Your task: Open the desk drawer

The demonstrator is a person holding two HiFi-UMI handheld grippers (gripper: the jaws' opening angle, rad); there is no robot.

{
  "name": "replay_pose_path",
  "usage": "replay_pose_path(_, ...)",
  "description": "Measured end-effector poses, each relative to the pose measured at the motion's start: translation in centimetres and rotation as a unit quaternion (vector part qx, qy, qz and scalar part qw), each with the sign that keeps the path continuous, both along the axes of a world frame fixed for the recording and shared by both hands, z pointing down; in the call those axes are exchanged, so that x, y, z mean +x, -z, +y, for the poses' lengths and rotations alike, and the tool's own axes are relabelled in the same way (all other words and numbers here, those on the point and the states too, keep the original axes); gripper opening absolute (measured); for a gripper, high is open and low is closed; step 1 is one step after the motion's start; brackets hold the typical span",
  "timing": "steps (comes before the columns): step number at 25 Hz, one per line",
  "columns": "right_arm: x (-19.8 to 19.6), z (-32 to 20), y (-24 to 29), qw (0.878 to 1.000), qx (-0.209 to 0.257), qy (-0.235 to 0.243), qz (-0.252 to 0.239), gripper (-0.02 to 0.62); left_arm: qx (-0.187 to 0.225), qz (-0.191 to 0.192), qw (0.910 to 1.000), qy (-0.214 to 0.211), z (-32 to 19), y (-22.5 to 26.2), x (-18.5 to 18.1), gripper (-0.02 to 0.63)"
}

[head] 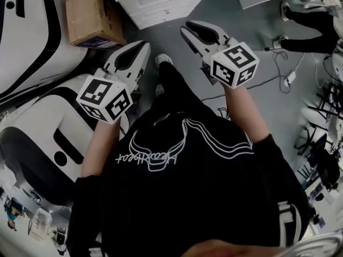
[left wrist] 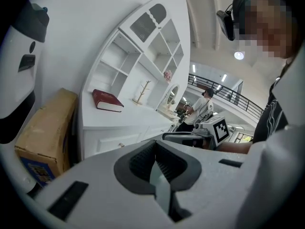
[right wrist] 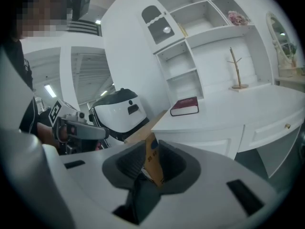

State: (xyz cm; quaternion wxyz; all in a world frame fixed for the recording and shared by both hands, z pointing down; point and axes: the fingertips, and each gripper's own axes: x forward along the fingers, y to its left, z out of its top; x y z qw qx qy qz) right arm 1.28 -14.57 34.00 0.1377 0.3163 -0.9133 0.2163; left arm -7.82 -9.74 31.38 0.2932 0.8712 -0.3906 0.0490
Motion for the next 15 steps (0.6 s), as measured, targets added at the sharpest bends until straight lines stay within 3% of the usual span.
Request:
replay_pose_path(6, -0.1, -6.0, -4.1, 1.000, -0.015, -0.012, 0.025, 0.129, -0.025, -0.012, 0.9995, 0.018, -4.1, -2.0, -1.5, 0.005)
replay_pose_path(11, -0.4, -10.4, -8.4, 0.998, -0.015, -0.023, 0.062, 0.204, -0.043, -0.011, 0.9984, 0.036, -7.1, -4.0, -2.6, 0.005)
replay_pose_path(15, -0.7, -12.5, -11.8, 0.995, -0.015, -0.024, 0.096, 0.201, -0.061, -0.012, 0.9969, 0.047, -8.8, -5.9, -3.3, 0.005)
